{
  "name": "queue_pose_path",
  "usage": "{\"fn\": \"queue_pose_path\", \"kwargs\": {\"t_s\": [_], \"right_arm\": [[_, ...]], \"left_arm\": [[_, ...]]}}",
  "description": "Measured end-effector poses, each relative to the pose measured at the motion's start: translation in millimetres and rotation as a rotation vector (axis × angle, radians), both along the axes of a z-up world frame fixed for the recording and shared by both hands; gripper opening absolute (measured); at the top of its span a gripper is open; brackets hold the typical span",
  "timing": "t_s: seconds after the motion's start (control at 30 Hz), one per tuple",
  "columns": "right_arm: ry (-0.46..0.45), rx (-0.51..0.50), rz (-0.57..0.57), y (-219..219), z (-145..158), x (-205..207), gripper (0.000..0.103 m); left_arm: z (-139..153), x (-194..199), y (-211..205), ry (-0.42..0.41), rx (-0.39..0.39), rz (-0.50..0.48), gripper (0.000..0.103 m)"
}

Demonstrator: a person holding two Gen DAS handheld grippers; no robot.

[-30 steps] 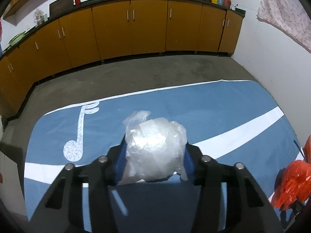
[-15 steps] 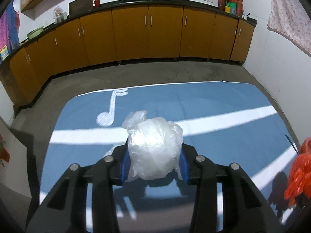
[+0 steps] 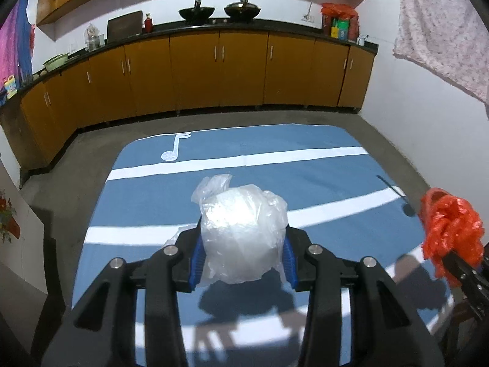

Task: Collect trash
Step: 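Carry red bag and clear bag to the red basket and release both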

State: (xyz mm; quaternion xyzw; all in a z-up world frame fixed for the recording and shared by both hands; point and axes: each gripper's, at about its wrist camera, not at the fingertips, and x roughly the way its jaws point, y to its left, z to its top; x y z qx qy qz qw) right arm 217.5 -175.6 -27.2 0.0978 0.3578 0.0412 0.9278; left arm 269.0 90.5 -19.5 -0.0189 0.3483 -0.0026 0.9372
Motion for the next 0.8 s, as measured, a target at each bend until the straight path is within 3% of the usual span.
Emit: {"fn": "queue_pose_path", "kwargs": {"t_s": [0.37, 0.8], "right_arm": [[-0.029, -0.024, -0.078, -19.4, 5.9, -36.7, 0.045], [-0.011, -0.033, -0.241, -67.6, -0.9, -64.8, 0.045]], "left_arm": [[15.2, -69.8, -27.8, -0.048, -0.050, -0.005, 0.043], [12.0, -86.4, -72.5, -0.063, -0.045, -0.085, 0.044]]}}
